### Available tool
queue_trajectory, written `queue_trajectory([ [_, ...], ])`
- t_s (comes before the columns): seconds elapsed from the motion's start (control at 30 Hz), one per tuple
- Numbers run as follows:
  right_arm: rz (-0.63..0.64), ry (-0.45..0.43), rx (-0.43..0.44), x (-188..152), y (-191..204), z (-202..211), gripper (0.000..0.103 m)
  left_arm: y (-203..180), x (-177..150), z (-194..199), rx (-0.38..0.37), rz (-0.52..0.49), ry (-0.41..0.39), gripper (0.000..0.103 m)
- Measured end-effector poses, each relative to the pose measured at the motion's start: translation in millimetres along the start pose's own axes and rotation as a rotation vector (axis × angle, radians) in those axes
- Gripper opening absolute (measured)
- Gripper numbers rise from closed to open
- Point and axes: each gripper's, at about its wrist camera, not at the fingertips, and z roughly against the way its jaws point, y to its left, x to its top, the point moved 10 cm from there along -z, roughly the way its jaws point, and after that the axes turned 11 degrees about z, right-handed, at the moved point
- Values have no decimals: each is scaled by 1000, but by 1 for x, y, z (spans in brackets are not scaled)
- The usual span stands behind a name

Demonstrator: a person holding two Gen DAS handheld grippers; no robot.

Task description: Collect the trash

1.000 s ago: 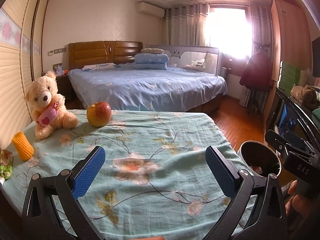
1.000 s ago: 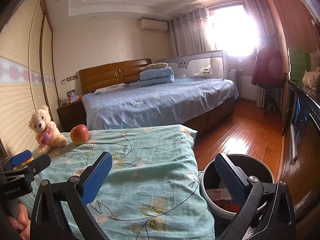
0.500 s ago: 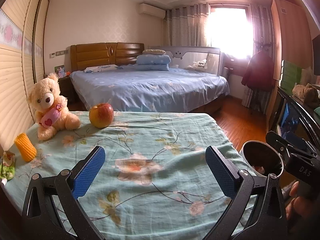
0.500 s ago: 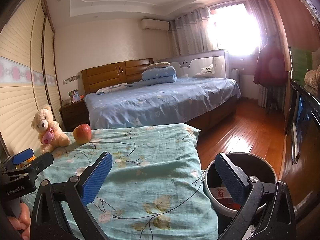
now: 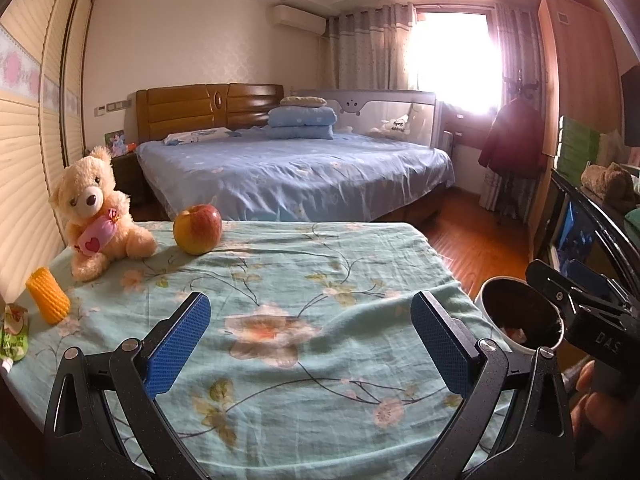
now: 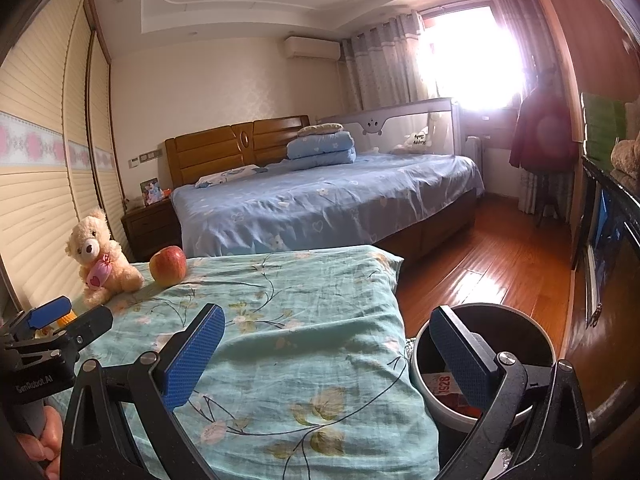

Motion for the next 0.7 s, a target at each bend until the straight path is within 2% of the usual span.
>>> queue_trajectory([
  [0.7, 0, 6, 2, -2, 1, 0, 103, 1, -1, -1, 6, 2, 4, 102],
])
